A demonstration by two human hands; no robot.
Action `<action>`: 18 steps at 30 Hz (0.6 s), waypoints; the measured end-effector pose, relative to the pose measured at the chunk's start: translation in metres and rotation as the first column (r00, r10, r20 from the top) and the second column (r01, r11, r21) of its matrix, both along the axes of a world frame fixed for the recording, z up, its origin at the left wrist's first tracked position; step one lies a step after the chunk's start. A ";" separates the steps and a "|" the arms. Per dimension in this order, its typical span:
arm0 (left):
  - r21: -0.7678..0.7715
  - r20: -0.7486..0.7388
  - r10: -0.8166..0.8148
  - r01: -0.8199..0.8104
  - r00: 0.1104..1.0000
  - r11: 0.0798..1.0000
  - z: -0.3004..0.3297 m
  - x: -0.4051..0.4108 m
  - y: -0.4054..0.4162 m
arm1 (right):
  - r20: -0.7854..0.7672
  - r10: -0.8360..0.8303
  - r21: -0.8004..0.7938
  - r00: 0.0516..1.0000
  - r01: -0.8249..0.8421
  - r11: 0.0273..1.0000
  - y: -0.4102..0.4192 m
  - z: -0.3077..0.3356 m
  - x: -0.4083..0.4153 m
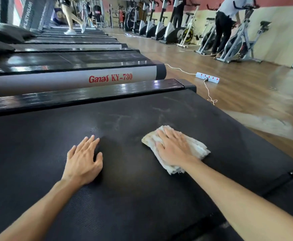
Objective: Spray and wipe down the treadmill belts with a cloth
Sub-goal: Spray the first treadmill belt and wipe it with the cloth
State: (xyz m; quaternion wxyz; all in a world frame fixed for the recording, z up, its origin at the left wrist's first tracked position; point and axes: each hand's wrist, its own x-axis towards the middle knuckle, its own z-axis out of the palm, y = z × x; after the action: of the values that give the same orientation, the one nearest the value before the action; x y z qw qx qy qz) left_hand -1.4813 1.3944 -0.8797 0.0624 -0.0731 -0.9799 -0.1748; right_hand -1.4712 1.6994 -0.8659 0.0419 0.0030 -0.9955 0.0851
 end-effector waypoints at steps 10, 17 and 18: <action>-0.087 0.031 0.104 -0.101 0.994 0.991 -0.010 -0.030 -0.014 | 0.014 0.379 -0.021 0.925 -0.379 0.925 0.011 -0.005 0.048; -0.100 0.035 0.122 -0.118 0.992 0.988 -0.013 -0.035 -0.013 | -0.028 0.052 0.012 0.998 -0.052 0.999 0.002 -0.003 -0.062; -0.101 0.036 0.121 -0.116 0.992 0.988 -0.013 -0.036 -0.013 | -0.037 0.074 0.004 0.997 -0.074 0.997 -0.015 -0.003 -0.072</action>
State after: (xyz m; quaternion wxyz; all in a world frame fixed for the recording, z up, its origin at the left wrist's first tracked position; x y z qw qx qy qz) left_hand -1.5170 1.3812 -0.8930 0.0486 -0.0141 -0.9911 -0.1235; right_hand -1.5430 1.6847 -0.8692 0.0573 0.0415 -0.9938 0.0853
